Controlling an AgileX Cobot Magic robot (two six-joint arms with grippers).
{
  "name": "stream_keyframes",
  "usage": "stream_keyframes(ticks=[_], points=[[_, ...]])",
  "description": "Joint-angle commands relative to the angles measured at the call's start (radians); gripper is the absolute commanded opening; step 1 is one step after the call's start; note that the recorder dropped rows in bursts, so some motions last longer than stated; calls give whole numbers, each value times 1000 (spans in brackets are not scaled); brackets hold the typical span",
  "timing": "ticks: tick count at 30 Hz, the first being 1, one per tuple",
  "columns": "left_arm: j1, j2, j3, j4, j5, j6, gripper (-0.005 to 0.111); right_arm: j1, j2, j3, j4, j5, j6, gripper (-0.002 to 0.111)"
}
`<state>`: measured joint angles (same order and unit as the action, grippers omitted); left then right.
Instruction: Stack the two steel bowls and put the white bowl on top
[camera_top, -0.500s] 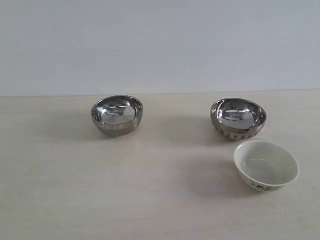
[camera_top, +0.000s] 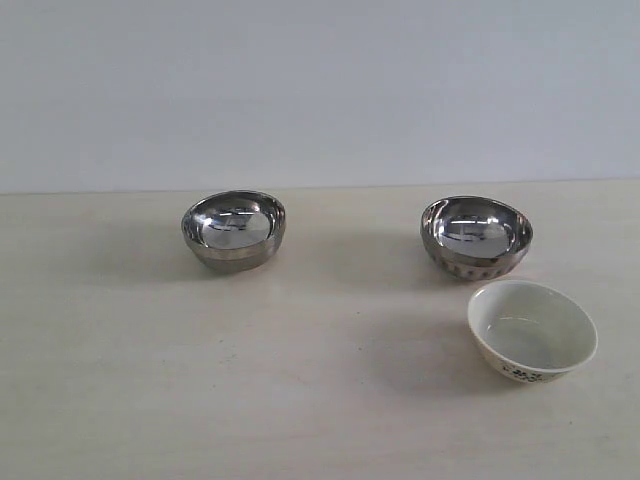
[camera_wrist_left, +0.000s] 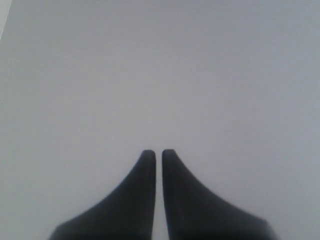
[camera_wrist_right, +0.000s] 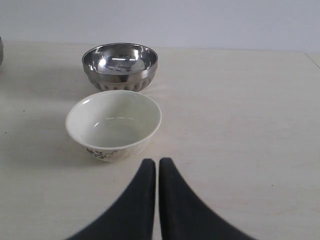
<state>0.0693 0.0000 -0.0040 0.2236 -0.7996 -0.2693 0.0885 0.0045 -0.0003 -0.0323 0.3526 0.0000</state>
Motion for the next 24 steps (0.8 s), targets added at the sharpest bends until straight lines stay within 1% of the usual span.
stream_keyframes(ticks=[1,3,6,11,16,20,21,23,24], points=[[3,0,-12,-21,-147,-109,4,1,-5,0,-5,-10,0,0],[3,0,-64,-64,-108,-109,4,1,-5,0,-5,-10,0,0],[3,2,-171,-127,26,-109,4,1,-5,0,-5,-10,0,0],[3,127,-379,-131,241,-92,4,1,-5,0,-5,-10,0,0],[3,353,-559,-131,431,-9,4,1,-5,0,-5,-10,0,0],[3,598,-694,-131,582,-7,4,1,-5,0,-5,-10,0,0],[3,645,-725,-125,617,-7,4,1,-5,0,-5,-10,0,0],[3,760,-789,-109,730,-7,4,1,-5,0,-5,-10,0,0],[3,798,-812,-107,756,-7,4,1,-5,0,-5,-10,0,0]])
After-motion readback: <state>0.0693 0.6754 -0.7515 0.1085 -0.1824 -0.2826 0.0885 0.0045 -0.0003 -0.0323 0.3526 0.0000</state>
